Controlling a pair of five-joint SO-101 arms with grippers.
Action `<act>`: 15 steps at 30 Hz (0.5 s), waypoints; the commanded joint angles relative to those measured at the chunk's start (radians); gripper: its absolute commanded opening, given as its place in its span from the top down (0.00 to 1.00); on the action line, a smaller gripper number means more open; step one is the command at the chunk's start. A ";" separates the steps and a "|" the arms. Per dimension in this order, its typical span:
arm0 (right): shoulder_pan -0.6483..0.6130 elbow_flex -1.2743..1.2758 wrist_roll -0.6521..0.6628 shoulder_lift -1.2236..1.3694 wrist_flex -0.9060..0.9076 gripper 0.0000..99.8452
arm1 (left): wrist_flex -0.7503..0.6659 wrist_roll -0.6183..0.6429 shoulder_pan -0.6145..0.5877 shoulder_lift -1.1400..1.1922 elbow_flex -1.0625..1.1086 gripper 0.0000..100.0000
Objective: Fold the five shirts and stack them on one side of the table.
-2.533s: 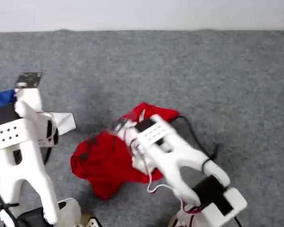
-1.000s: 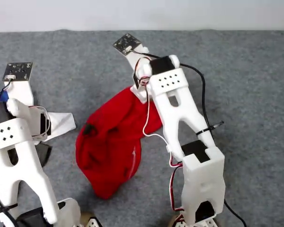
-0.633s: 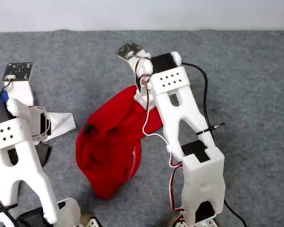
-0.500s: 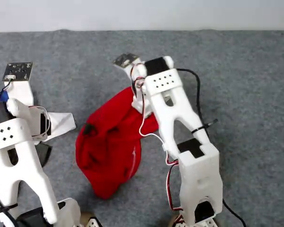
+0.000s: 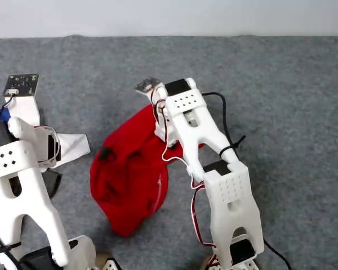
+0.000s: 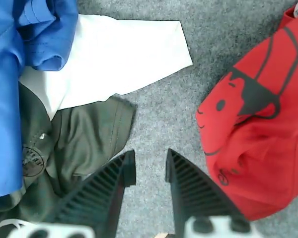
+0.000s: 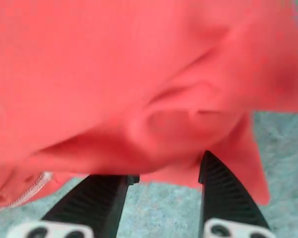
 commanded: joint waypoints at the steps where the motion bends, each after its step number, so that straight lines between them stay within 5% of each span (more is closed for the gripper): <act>1: -0.013 -0.014 -0.014 -0.012 -0.042 0.79 | 0.028 0.014 0.003 -0.034 -0.027 0.90; 10: -0.013 -0.012 -0.014 -0.010 -0.048 0.80 | 0.028 0.014 0.003 -0.034 -0.025 0.90; 15: -0.012 -0.012 -0.006 0.027 -0.048 0.94 | 0.026 0.014 0.003 -0.034 0.008 0.90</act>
